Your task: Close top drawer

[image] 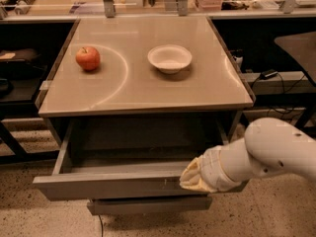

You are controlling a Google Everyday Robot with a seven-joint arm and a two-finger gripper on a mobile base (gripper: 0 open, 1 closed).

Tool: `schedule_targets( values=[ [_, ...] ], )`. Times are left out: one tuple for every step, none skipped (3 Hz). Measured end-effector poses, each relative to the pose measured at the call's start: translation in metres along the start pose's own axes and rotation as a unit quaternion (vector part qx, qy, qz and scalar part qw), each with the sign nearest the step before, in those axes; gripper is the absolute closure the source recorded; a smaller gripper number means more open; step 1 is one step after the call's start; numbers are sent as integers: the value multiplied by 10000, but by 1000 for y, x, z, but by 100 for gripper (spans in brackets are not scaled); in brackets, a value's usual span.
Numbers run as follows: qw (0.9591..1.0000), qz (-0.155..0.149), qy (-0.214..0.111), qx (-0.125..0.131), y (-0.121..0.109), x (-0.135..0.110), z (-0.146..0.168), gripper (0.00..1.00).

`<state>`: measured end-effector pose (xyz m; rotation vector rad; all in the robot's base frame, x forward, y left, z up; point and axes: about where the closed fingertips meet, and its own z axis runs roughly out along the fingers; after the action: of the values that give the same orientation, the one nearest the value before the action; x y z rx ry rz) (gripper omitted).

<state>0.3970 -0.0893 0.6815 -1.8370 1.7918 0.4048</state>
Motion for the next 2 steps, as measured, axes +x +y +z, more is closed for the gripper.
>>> schedule_targets(
  values=[
    [9998,-191,0,93,-32,-4,8,100],
    [9998,-191,0,93,-32,-4,8,100]
  ],
)
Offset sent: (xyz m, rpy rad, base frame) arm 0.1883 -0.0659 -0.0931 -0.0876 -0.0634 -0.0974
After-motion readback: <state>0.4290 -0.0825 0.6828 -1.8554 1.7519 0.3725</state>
